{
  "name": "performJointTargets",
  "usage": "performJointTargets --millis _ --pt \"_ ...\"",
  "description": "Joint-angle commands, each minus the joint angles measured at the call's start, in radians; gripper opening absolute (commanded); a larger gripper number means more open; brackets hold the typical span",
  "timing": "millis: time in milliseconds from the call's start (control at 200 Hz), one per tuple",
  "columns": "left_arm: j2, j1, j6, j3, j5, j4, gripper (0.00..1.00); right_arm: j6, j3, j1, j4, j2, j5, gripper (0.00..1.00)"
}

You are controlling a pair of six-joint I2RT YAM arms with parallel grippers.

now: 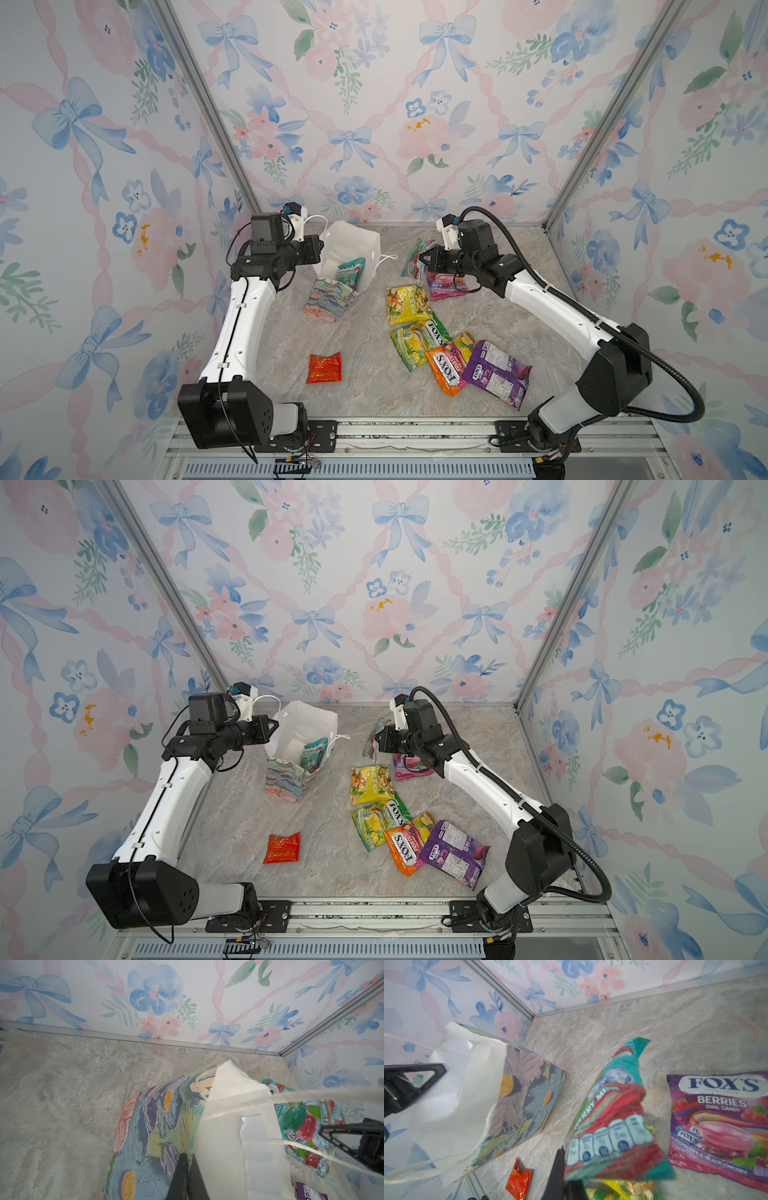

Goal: Place the snacks into the paper bag
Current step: 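Lift the cherry mint packet with the right gripper and carry it over the bag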

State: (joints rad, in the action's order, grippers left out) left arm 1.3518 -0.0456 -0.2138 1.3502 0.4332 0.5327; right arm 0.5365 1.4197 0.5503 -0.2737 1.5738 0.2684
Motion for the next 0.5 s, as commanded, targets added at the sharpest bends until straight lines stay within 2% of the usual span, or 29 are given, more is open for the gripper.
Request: performJointTargets --millis 0,495 --pt "0.000 0.007 -0.006 0.011 0.030 -0.027 0.00 -0.035 0.088 -0.001 0.034 -0.045 -0.017 0.00" --pt "0.012 0.007 0.002 -0.014 0.050 -0.037 0.00 -0.128 0.393 0.065 0.056 0.065 -0.062 0.00"
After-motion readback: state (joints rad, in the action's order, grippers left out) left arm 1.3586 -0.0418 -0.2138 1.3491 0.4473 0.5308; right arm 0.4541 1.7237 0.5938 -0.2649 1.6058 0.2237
